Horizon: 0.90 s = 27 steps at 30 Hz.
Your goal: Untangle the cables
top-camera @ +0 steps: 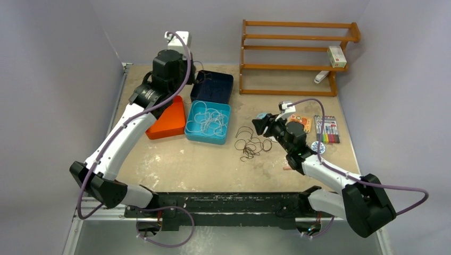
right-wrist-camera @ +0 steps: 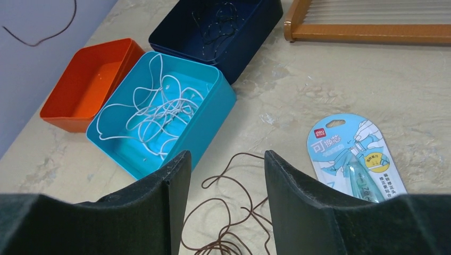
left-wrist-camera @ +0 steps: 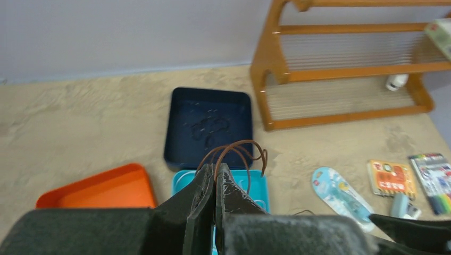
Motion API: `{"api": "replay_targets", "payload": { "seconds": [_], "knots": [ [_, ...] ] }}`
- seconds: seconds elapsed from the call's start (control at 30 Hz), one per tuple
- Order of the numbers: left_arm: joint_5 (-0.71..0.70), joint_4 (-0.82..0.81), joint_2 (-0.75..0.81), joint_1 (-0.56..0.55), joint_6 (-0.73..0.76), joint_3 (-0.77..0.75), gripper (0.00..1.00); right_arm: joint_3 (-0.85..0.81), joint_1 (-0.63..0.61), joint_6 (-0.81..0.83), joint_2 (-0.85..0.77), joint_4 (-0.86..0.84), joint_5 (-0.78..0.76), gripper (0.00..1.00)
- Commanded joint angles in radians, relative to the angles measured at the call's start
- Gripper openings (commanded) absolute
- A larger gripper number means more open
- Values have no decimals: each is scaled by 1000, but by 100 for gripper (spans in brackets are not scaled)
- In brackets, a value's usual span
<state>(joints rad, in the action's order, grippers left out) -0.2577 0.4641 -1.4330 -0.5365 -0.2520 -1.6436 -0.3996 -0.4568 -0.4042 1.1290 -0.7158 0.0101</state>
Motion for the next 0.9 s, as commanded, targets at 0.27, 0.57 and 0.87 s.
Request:
{"api": "replay_targets", "payload": {
  "seconds": [0.27,0.57,0.87],
  "knots": [
    [-57,-63,183,207,-138,300,0,-84,3,54,20,8,18,56],
    [-69,-59,190,302,-181,422,0,-95,4,55,42,-2,29,56],
    [-73,-124,192,384,-245,555,0,-104,3,71,40,39,44,57]
  ]
}}
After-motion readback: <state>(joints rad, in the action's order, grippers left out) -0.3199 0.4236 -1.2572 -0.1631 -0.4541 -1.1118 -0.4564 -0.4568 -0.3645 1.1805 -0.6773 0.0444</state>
